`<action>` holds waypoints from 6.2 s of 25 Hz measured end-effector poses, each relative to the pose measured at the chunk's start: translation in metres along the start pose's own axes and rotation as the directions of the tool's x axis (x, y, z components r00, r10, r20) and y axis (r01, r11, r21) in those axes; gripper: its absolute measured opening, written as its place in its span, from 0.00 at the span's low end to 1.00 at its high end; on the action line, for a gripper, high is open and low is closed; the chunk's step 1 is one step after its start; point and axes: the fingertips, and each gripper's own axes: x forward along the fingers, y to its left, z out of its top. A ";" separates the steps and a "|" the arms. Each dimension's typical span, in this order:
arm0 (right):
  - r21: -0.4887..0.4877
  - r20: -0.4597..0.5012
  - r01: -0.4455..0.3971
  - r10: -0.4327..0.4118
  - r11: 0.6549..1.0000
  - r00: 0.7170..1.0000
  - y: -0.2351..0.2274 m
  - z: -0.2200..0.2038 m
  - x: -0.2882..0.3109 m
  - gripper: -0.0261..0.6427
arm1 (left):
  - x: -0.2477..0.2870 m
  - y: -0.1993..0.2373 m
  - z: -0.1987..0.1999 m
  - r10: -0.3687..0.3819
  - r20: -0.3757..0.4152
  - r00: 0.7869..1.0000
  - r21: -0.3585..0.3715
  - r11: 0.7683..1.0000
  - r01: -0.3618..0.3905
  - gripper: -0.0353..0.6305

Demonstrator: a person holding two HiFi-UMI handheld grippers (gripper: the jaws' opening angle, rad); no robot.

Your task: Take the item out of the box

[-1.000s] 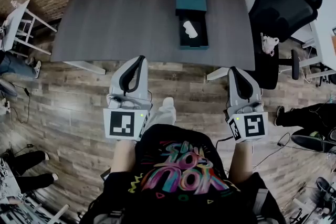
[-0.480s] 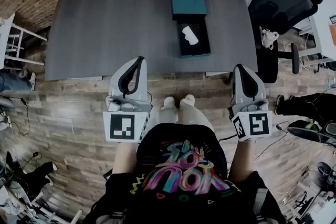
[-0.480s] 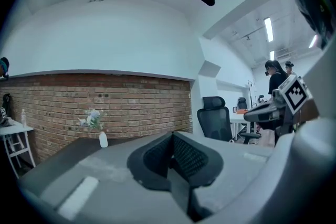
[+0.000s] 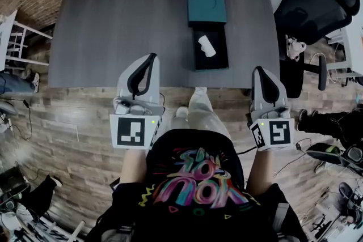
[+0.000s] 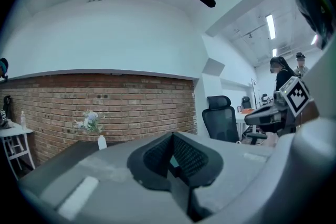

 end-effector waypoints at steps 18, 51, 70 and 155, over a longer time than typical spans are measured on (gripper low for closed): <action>-0.050 0.071 -0.152 0.155 0.987 0.985 -0.081 0.042 0.132 0.04 | 0.140 0.019 0.045 0.102 0.040 0.994 0.026 0.994 -0.103 0.06; -0.036 -0.037 -0.208 0.207 0.977 0.978 -0.055 0.021 0.181 0.04 | 0.165 0.060 0.032 0.090 -0.002 0.996 -0.009 0.996 -0.090 0.06; 0.126 -0.253 -0.387 0.407 0.913 0.878 -0.002 -0.059 0.206 0.28 | 0.176 0.068 0.020 0.081 -0.025 0.996 -0.020 0.996 -0.082 0.05; 0.073 -0.650 -0.460 0.392 0.885 0.651 0.041 -0.158 0.210 0.22 | 0.172 0.073 0.023 0.096 0.007 0.995 0.000 0.995 -0.096 0.06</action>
